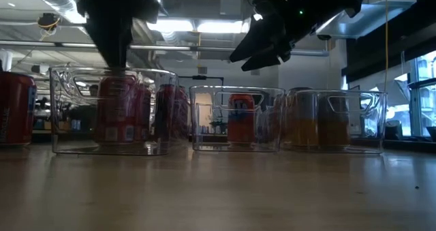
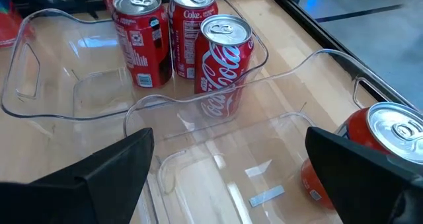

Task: Sort soda cans
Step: Put the top red soda can into the middle left transparent bin, then put the red soda can into the middle left transparent bin

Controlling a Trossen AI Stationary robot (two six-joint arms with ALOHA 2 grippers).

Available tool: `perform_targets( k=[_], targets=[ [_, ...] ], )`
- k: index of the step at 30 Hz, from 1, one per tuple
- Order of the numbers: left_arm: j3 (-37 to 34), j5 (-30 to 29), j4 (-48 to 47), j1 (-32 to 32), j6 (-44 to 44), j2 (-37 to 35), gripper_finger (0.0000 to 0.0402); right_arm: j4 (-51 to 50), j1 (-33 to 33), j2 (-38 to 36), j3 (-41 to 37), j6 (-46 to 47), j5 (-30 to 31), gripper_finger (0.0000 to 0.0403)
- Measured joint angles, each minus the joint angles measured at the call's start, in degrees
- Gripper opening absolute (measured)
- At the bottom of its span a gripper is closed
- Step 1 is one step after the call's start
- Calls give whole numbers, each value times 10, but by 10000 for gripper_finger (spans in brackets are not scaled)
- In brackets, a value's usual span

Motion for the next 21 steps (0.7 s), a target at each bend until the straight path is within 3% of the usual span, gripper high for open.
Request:
perform_targets(
  k=[4,8,11,14,21],
  targets=[
    [9,-11,15,-10,2,-47,349,0,0,0,0,0,0,392],
    [1,-59,60,-31,-4,-96,349,4,0,0,0,36,-4,392],
    [-5,-96,96,-50,-1,-125,350,-18,-1,-3,4,42,-52,392],
    [-6,-108,113,-66,10,-142,350,-114,0,-20,42,29,-99,392],
    [-6,-111,122,-83,20,-149,350,-409,71,-48,178,105,-129,392]
  ],
)
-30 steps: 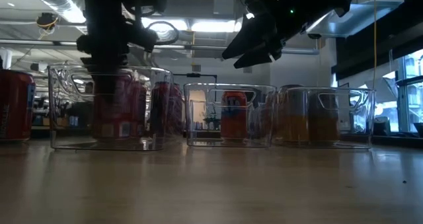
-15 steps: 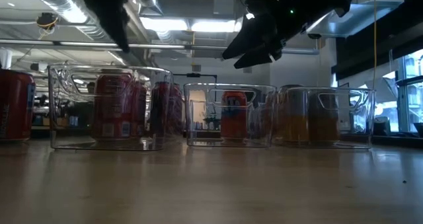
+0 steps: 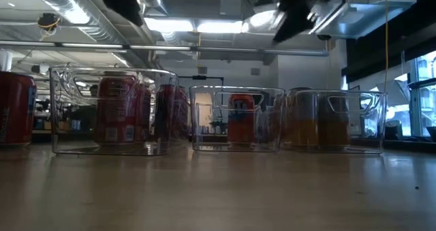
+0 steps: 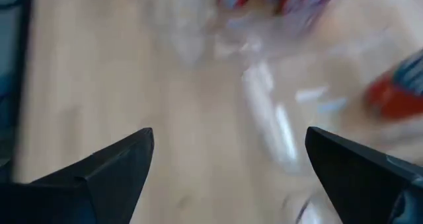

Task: Sort soda cans
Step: Put the red soda can into the middle left transparent bin

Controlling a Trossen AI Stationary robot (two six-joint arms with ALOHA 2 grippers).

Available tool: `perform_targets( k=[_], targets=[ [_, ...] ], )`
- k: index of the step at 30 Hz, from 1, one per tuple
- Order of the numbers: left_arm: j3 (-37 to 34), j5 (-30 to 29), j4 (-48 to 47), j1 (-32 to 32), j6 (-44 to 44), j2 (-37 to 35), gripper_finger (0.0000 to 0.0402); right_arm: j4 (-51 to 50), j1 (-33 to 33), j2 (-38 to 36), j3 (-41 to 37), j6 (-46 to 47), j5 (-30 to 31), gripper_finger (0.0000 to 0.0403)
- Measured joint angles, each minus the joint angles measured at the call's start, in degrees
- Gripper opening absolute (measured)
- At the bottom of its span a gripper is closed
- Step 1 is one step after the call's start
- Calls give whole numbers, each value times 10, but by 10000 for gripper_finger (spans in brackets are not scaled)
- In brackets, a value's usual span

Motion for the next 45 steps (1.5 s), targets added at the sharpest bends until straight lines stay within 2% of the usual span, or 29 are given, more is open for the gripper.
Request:
perform_targets(
  k=[3,8,15,20,22,27,30,34,39,45],
  targets=[
    [0,0,0,-3,-1,0,350,-122,44,0,61,53,-19,392],
    [0,0,13,-3,5,0,350,-227,112,1,115,165,-32,392],
    [0,0,13,-3,7,0,350,-324,213,2,120,375,-118,392],
    [0,0,13,-3,0,0,350,-343,297,2,120,500,-143,392],
    [0,0,13,-3,-7,0,350,-334,321,2,120,513,-145,392],
    [0,0,13,-3,-25,0,350,-305,347,2,120,528,-127,392],
    [0,-1,13,-3,-39,0,350,-261,345,2,120,577,-144,392],
    [0,-1,15,-3,-49,0,350,-206,345,2,120,597,-162,392],
    [0,-2,41,-3,-45,0,350,-271,347,2,120,665,-226,392],
    [0,-2,43,-3,-45,0,350,-405,384,6,120,739,-251,392]
  ],
)
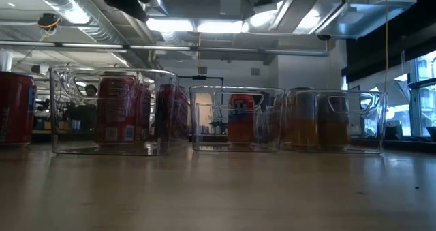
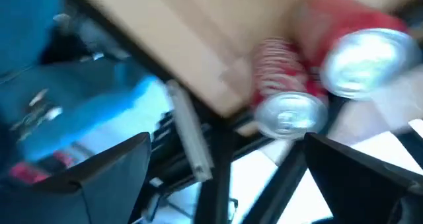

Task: Sort soda cans
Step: Put the red soda can into the middle left transparent bin

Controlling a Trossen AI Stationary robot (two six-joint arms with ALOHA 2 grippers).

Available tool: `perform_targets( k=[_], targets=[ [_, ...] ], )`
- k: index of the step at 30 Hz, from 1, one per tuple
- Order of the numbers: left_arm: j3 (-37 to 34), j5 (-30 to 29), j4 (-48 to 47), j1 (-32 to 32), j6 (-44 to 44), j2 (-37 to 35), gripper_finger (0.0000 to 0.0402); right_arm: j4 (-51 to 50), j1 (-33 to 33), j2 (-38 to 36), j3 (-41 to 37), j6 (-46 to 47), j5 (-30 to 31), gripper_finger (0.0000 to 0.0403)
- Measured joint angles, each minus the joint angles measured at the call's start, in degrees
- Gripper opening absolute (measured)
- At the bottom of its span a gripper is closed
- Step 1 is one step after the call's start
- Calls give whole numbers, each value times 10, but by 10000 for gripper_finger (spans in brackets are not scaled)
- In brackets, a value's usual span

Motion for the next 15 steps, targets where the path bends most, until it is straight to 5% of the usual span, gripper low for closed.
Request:
perform_targets(
  k=[15],
  targets=[
    [0,-1,9,1,6,0,350,-39,20,15,-33,70,-7,392]
  ],
)
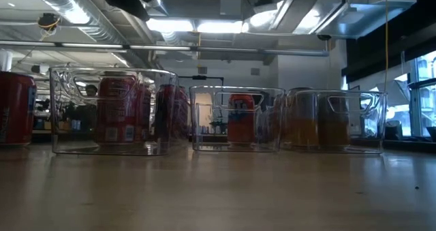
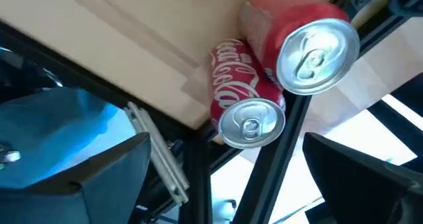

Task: Sort soda cans
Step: Put the red soda can into the middle left transparent bin

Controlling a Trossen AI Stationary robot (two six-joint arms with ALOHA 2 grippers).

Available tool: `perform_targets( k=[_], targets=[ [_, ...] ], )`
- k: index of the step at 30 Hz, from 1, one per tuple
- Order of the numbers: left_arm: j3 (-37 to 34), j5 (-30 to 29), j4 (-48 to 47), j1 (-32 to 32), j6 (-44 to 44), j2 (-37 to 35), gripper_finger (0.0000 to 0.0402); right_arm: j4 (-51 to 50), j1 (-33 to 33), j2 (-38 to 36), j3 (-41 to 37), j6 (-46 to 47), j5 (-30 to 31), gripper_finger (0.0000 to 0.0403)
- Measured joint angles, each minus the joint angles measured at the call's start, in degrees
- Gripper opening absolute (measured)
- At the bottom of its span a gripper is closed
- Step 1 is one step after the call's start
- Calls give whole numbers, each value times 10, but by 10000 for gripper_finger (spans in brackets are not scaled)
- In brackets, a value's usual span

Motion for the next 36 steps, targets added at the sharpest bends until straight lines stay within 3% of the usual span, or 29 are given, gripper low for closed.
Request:
perform_targets(
  k=[13,23,36],
  targets=[
    [0,0,4,0,0,0,350,53,63,5,-93,101,-1,392],
    [0,-3,5,0,-1,0,350,137,87,5,-144,121,10,392],
    [0,-8,6,0,0,4,350,166,110,4,-185,141,38,392]
  ],
)
